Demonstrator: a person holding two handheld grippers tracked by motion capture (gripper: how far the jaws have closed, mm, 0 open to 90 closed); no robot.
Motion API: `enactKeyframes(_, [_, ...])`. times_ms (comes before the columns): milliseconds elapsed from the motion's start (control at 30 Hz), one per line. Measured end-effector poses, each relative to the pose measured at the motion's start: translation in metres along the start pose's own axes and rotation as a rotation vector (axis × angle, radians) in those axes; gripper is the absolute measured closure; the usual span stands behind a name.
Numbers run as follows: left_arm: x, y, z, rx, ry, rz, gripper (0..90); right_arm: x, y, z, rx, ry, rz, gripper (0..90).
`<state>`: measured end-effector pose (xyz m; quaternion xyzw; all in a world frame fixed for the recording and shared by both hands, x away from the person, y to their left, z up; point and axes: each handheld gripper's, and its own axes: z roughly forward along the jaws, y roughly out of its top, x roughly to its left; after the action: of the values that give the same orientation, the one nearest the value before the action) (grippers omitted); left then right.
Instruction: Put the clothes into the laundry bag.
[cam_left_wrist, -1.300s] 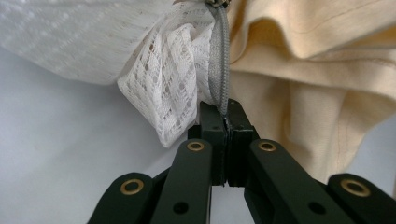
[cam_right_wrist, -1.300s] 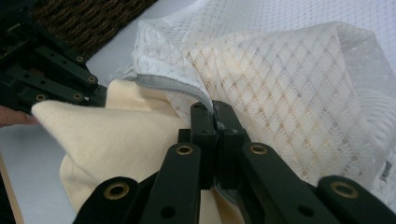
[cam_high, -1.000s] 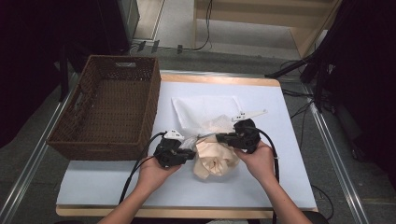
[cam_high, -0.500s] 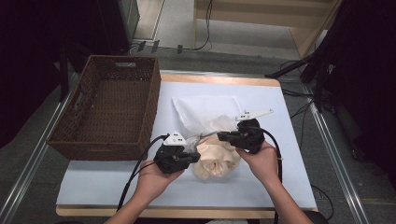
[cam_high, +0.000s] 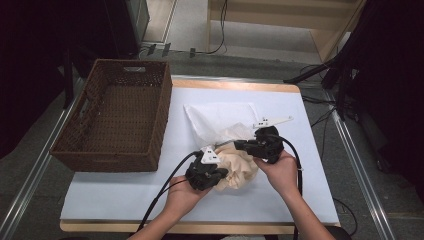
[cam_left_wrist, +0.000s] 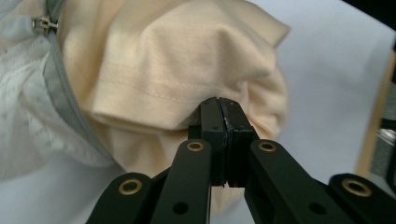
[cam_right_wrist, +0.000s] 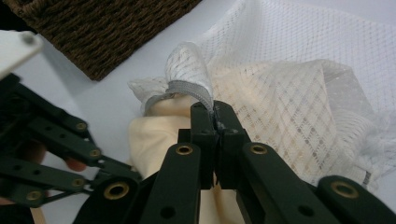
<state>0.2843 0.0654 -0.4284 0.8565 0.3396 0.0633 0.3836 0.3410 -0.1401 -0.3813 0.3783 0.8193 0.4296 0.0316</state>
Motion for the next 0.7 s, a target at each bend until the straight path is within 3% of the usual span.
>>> enactKeyframes(67, [0.001,0.002,0.002,-0.006,0.011,-0.006,90.0,0.0,0.0,0.0,0.004,0.0,-0.003,88.6])
enactKeyframes(133, [0.006,0.011,0.007,-0.02,0.048,0.005,90.0,0.0,-0.001,0.001,0.011,0.004,-0.003,88.5])
enactKeyframes(300, [0.014,0.024,0.014,-0.011,0.094,0.015,90.0,0.001,-0.002,0.004,0.021,0.01,-0.001,88.5])
enactKeyframes(467, [0.026,0.035,0.019,-0.008,0.094,-0.025,90.0,0.002,-0.001,0.003,0.017,0.019,0.004,88.5])
enactKeyframes(700, [0.03,0.04,0.023,-0.011,0.104,-0.027,90.0,0.002,0.0,0.003,0.001,0.04,0.001,88.7])
